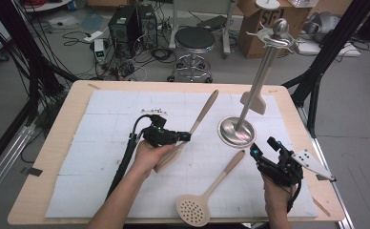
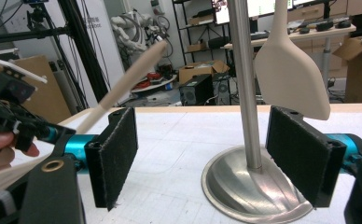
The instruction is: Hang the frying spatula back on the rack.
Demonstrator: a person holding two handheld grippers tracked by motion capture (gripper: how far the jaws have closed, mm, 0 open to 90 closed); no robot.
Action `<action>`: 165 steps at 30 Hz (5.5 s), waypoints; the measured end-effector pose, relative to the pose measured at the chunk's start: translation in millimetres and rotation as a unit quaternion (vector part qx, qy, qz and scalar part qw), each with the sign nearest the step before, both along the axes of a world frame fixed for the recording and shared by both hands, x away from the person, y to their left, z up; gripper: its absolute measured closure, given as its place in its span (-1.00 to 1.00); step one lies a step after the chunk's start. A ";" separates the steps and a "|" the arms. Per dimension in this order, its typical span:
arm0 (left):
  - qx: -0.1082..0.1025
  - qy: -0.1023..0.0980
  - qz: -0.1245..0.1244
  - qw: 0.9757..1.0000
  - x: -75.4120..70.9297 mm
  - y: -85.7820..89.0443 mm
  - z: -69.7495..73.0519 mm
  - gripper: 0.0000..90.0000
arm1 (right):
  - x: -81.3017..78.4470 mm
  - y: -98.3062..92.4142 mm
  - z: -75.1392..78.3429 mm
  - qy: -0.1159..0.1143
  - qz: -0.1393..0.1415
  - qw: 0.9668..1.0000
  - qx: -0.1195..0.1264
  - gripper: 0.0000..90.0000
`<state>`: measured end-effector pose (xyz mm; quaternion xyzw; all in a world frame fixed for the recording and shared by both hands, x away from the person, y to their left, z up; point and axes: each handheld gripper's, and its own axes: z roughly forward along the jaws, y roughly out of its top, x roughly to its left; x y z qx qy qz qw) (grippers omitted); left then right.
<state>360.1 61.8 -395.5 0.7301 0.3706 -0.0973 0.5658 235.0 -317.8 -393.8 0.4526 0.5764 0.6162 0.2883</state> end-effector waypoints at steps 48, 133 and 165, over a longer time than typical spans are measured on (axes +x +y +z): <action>-0.127 -0.149 -0.017 0.980 -23.5 -44.3 73.3 0.73 | 3.0 0.3 -5.4 0.012 0.007 1.000 0.004 -0.48; 0.003 -0.211 0.042 0.977 -29.4 -97.1 113.6 0.73 | 9.9 -7.2 -8.3 0.062 0.036 0.996 0.046 -0.53; -0.005 -0.181 0.030 0.983 -17.0 -106.8 106.1 0.73 | 9.0 -7.3 -8.1 0.059 0.033 0.997 0.043 -0.53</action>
